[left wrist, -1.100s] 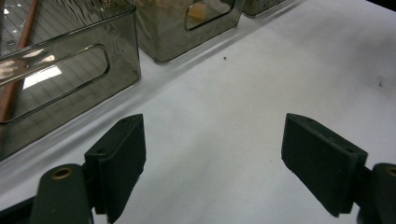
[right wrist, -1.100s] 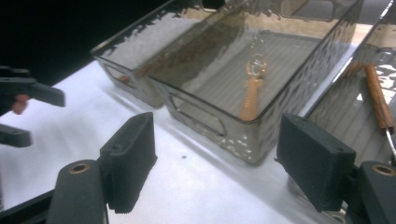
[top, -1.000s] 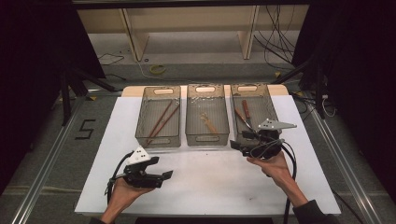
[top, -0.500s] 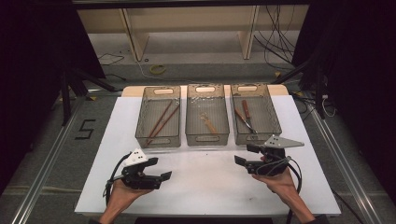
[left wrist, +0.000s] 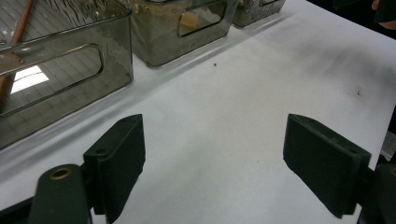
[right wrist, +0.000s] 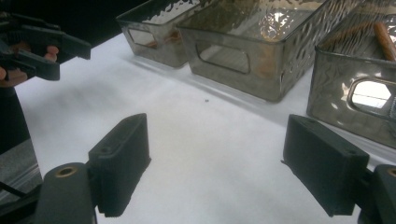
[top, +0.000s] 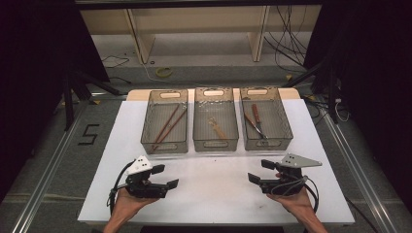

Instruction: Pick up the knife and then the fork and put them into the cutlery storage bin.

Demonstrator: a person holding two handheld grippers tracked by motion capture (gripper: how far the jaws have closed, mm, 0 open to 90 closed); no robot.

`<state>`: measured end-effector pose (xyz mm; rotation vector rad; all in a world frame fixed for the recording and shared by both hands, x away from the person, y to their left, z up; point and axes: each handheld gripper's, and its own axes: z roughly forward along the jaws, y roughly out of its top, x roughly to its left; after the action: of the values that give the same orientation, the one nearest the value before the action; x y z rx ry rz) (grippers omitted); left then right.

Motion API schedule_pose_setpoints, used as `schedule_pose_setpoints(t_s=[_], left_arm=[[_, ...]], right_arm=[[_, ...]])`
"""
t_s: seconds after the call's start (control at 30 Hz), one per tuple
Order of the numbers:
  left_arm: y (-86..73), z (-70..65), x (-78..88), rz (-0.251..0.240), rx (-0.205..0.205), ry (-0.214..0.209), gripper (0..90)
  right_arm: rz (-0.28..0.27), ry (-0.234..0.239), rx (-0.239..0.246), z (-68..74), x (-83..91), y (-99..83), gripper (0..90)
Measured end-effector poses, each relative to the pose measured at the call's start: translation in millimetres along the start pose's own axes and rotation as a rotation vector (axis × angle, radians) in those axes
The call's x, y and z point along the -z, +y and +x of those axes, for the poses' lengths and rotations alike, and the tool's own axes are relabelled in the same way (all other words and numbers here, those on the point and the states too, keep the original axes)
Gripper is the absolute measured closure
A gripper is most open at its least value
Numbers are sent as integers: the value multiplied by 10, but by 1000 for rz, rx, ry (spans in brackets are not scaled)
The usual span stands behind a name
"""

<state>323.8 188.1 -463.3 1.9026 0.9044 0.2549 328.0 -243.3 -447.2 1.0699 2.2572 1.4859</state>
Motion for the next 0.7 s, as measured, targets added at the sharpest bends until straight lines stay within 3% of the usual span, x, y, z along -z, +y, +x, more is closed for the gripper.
schedule_pose_setpoints(t_s=[0.7], left_arm=[[-11, 9, 0, -2, 1, 0, 200]], right_arm=[[-6, 1, -16, -1, 46, -57, 225]])
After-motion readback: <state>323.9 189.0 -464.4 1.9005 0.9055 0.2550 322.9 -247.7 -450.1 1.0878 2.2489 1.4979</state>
